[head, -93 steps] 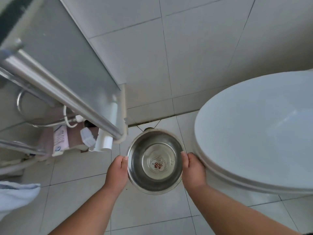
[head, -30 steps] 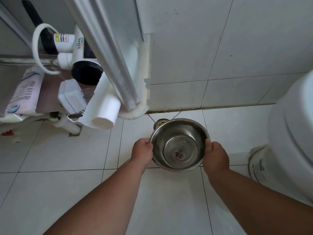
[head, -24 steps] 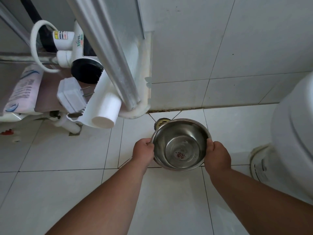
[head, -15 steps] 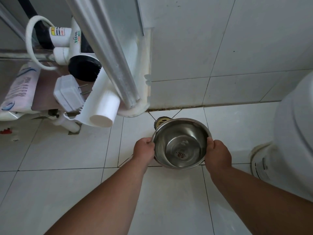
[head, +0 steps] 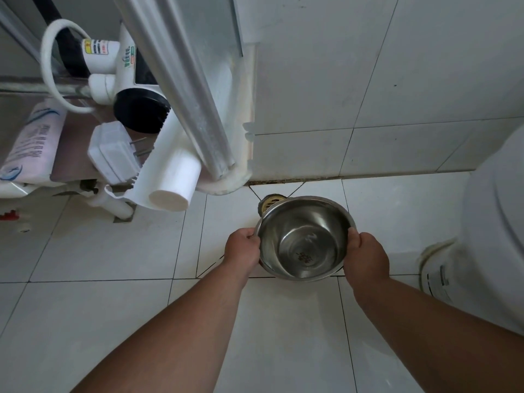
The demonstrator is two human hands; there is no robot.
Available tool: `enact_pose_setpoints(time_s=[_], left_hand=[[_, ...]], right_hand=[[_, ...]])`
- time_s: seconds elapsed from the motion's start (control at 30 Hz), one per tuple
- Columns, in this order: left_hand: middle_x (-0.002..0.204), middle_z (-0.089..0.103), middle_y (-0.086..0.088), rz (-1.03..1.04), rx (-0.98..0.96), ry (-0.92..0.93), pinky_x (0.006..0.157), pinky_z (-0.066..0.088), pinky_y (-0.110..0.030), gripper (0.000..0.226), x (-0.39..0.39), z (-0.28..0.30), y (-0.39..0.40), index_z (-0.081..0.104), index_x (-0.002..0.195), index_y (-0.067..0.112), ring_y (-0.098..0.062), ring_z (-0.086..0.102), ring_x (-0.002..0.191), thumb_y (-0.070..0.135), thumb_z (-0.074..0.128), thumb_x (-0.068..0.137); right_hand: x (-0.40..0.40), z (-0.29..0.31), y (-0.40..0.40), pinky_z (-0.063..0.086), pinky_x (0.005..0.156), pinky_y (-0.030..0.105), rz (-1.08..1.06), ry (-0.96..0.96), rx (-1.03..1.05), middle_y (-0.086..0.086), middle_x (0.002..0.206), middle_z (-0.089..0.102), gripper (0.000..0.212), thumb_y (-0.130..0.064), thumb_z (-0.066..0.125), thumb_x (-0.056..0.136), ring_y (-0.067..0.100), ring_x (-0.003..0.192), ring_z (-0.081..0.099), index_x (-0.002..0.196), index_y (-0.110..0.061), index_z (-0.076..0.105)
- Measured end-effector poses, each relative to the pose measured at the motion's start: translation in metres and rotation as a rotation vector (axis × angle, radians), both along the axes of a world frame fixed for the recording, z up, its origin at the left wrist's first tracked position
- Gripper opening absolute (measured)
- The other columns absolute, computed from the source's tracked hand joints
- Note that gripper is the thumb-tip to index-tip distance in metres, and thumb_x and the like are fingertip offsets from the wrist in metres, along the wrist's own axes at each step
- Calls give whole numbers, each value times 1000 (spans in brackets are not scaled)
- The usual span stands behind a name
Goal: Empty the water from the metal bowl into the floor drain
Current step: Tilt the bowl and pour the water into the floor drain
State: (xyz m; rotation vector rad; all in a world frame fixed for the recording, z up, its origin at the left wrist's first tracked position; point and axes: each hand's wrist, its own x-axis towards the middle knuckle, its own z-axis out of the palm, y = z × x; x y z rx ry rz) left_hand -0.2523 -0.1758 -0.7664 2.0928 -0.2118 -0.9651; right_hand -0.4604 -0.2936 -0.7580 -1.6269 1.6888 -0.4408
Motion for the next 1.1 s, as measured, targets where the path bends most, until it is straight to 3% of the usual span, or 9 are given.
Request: enact_pose_setpoints(time_s=[0.2, 0.3, 0.5, 0.67, 0.87, 1.0, 1.1], left_hand=[[109, 81, -8, 9, 0, 8, 87, 70, -53, 34, 1, -2, -1, 78, 131, 13, -31, 78, 99, 11, 53, 108], [110, 82, -9, 10, -3, 10, 85, 70, -51, 33, 2, -2, -1, 78, 131, 13, -30, 78, 98, 12, 53, 108], [107, 82, -6, 13, -2, 10, 82, 71, -48, 33, 3, -4, -1, 79, 127, 15, -29, 79, 96, 12, 52, 109], [100, 83, -8, 17, -5, 17, 83, 71, -53, 31, 3, -6, 0, 84, 107, 20, -31, 80, 95, 13, 54, 107], [101, 83, -4, 27, -20, 24, 79, 72, -46, 27, 4, -5, 0, 81, 114, 21, -28, 79, 95, 16, 55, 109], [96, 83, -9, 22, -35, 26, 73, 72, -45, 32, 3, -6, 1, 81, 92, 23, -30, 80, 89, 12, 55, 106], [94, 83, -9, 21, -40, 28, 76, 72, -48, 34, 3, -8, 2, 79, 87, 28, -32, 80, 90, 12, 56, 106]], right_hand=[[1, 1, -1, 31, 56, 35, 9, 2, -4, 5, 69, 51, 50, -40, 36, 113, 22, 64, 46, 76, -8, 50], [1, 0, -2, 35, 64, 36, 8, -3, 6, 6, 70, 52, 51, -40, 36, 113, 23, 65, 47, 80, -5, 53], [1, -1, -4, 32, 55, 32, 26, -5, -8, 6, 70, 53, 51, -40, 35, 113, 18, 62, 46, 80, -6, 54], [3, 0, -4, 40, 67, 37, 35, -6, 2, 9, 73, 55, 52, -40, 35, 113, 29, 71, 52, 84, -2, 56], [3, -2, -5, 43, 71, 40, 38, -12, 5, 12, 77, 58, 55, -41, 35, 112, 33, 77, 56, 88, 2, 59], [2, -5, -5, 38, 69, 38, 42, -3, -10, 6, 70, 52, 53, -41, 34, 112, 29, 71, 51, 78, -5, 53], [2, -7, -4, 36, 68, 37, 39, 6, -16, 5, 69, 51, 52, -41, 35, 112, 27, 68, 49, 73, -10, 49]])
